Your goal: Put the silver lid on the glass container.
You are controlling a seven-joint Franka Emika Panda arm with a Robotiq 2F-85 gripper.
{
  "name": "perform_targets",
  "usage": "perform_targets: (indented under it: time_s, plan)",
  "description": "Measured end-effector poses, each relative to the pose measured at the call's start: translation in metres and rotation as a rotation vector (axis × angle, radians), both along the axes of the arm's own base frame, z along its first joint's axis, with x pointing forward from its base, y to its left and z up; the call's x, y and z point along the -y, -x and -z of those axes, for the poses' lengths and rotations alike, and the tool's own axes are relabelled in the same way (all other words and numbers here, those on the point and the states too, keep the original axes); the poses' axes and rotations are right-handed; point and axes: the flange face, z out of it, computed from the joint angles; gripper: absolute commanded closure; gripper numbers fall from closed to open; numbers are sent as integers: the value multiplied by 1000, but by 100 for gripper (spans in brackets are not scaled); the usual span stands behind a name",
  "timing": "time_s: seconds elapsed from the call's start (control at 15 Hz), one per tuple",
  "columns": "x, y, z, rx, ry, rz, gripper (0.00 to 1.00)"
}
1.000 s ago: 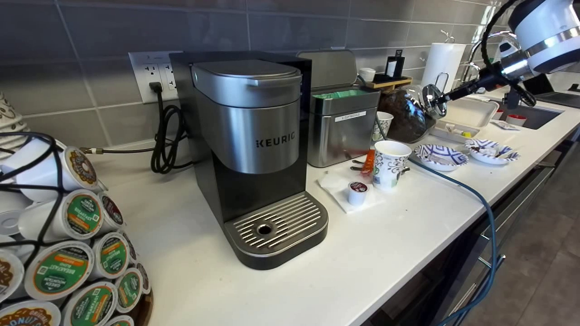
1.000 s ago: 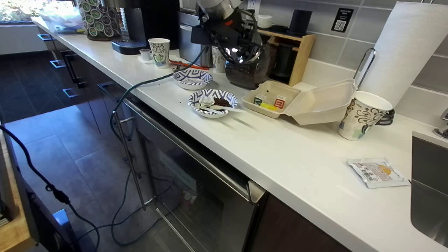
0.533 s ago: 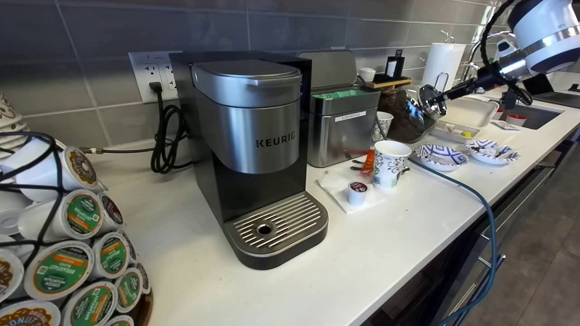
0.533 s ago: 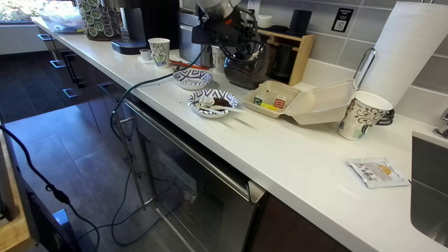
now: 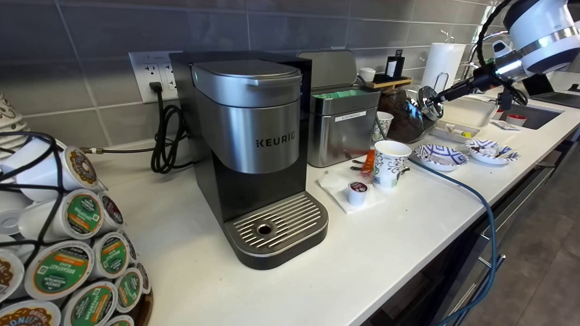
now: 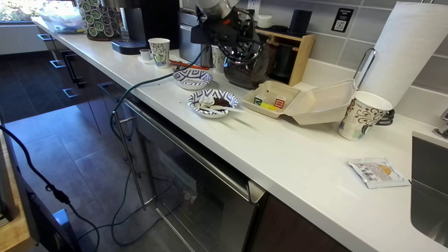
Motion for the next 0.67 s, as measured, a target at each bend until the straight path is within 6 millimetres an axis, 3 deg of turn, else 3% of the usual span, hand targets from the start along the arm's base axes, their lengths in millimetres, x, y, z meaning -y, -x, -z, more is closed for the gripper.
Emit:
perform_targets:
  time_s: [0.27,0.47,0.67]
  plan:
    - [17,8,-4,-7,17,58,0]
    - [57,29,-15,-33,74,133,0]
    - [92,61,-28,-79,105,48,0]
